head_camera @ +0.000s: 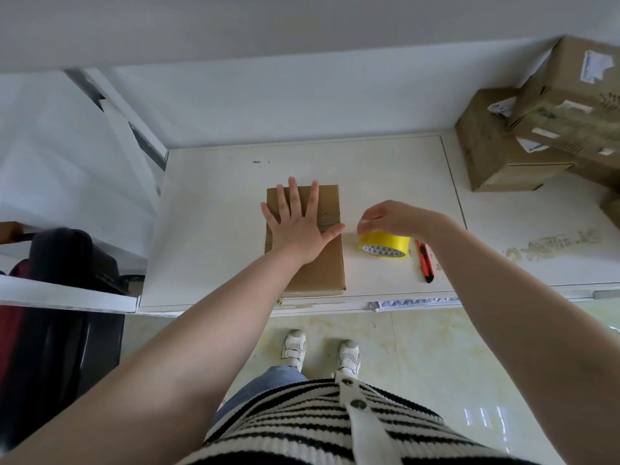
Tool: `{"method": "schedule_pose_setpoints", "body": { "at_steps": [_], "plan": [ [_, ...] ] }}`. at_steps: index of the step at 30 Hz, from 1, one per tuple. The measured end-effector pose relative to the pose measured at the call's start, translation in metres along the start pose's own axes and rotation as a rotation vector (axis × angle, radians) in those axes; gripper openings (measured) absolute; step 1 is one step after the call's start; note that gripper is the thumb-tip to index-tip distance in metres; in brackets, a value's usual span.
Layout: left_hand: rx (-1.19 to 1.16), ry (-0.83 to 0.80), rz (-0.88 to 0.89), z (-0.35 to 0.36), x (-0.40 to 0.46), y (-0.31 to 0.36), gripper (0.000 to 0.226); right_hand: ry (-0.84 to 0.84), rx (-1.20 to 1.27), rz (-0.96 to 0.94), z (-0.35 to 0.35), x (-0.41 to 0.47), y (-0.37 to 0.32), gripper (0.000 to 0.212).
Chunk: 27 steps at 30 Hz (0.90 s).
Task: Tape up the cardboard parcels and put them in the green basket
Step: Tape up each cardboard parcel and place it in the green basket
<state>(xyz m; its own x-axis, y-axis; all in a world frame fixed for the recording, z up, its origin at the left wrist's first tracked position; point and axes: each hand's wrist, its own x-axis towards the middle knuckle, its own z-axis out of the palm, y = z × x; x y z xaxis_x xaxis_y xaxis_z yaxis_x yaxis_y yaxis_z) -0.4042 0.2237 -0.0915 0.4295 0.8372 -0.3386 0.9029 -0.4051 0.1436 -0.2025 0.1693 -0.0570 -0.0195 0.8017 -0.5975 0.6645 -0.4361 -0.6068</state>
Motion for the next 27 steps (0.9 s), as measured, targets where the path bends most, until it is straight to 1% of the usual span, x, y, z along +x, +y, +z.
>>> {"method": "schedule_pose_setpoints", "body": {
  "at_steps": [2, 5, 7, 10, 12, 13, 14, 16, 17, 18, 20, 22, 23, 25, 27],
  "plan": [
    [0.01, -0.005, -0.006, 0.0, 0.0, 0.0, 0.096, 0.042, 0.067, -0.011, 0.0, -0.007, 0.007, 0.008],
    [0.0, 0.004, -0.008, 0.002, 0.001, 0.001, 0.094, 0.195, 0.245, -0.022, 0.009, -0.019, 0.017, 0.008],
    [0.01, 0.022, -0.004, 0.002, -0.001, 0.002, 0.093, 0.316, 0.418, -0.019, 0.018, -0.03, 0.022, 0.008],
    [0.055, 0.033, 0.009, -0.002, -0.006, 0.008, 0.088, 0.464, 0.751, -0.017, 0.029, -0.048, 0.027, 0.014],
    [0.04, 0.104, 0.078, -0.008, -0.014, 0.016, 0.082, 0.518, 0.939, -0.022, 0.033, -0.056, 0.027, 0.016],
    [-0.045, 0.171, 0.136, -0.011, -0.02, 0.022, 0.078, 0.529, 0.98, -0.025, 0.034, -0.059, 0.025, 0.018],
    [-0.217, 0.23, 0.196, -0.016, -0.026, 0.029, 0.072, 0.532, 0.992, -0.028, 0.035, -0.061, 0.024, 0.02],
    [-0.672, 0.244, 0.278, -0.025, -0.04, 0.048, 0.054, 0.527, 0.991, -0.044, 0.037, -0.064, 0.018, 0.023],
    [-0.822, 0.228, 0.272, -0.03, -0.046, 0.056, 0.043, 0.524, 0.994, -0.058, 0.039, -0.065, 0.014, 0.024],
    [-0.897, 0.217, 0.242, -0.033, -0.05, 0.063, 0.033, 0.523, 1.004, -0.073, 0.04, -0.065, 0.01, 0.025],
    [-0.945, 0.222, 0.162, -0.037, -0.052, 0.069, 0.019, 0.53, 1.019, -0.103, 0.043, -0.066, 0.0, 0.023],
    [-0.963, 0.252, 0.092, -0.042, -0.049, 0.069, 0.013, 0.544, 1.014, -0.117, 0.047, -0.067, -0.008, 0.015],
    [-0.985, 0.252, 0.058, -0.044, -0.048, 0.068, 0.012, 0.555, 1.004, -0.118, 0.049, -0.066, -0.01, 0.015],
    [-1.086, 0.221, -0.014, -0.049, -0.048, 0.067, 0.011, 0.558, 1.03, -0.131, 0.053, -0.064, -0.012, 0.024],
    [-1.23, 0.155, -0.056, -0.052, -0.05, 0.067, 0.016, 0.528, 1.136, -0.154, 0.055, -0.063, -0.011, 0.041]
  ]
}}
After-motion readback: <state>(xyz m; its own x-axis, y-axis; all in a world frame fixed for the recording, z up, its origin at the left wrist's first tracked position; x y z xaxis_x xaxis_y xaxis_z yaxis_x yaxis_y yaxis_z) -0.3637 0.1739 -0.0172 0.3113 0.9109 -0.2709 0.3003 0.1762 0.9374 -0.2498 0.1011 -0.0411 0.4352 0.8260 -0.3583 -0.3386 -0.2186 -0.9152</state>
